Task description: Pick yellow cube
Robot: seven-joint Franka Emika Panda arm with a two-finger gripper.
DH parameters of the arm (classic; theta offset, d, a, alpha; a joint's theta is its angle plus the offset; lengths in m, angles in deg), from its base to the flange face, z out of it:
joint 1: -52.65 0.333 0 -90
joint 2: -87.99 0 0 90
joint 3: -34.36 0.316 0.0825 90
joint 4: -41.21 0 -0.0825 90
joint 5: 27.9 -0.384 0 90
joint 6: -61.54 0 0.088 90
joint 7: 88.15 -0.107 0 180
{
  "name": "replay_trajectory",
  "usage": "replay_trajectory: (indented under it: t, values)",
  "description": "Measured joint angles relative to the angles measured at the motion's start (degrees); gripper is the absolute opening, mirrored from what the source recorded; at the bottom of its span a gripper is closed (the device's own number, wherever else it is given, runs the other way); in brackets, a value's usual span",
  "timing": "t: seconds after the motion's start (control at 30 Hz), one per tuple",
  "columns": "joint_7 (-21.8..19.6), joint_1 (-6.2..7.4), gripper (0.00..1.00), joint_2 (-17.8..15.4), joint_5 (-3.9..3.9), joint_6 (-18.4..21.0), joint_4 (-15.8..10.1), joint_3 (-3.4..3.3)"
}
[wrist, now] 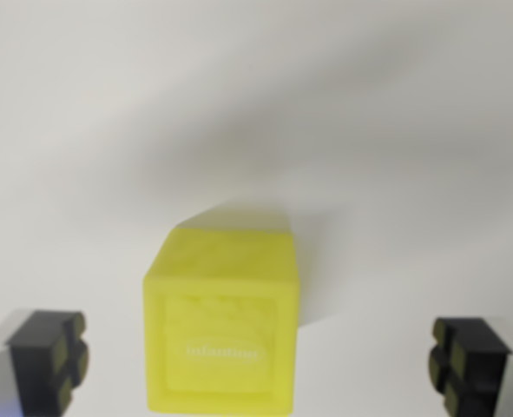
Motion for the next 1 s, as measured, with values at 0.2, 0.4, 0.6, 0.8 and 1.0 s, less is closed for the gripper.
replay_trajectory:
  t: [0.2,0.4,0.6,0.8,1.0]
  values:
    - [-2.2,1.63,1.0,1.4,-0.17,-1.4,-0.1,0.0]
    - [-4.4,3.27,1.0,2.8,-0.39,-2.8,-0.1,-0.01]
    - [-5.9,4.54,1.0,4.1,-0.66,-4.1,0.0,-0.01]
    - [-5.7,4.71,1.0,5.8,-1.2,-5.5,0.3,-0.01]
    - [-5.3,4.82,1.0,7.5,-1.81,-6.8,0.6,0.0]
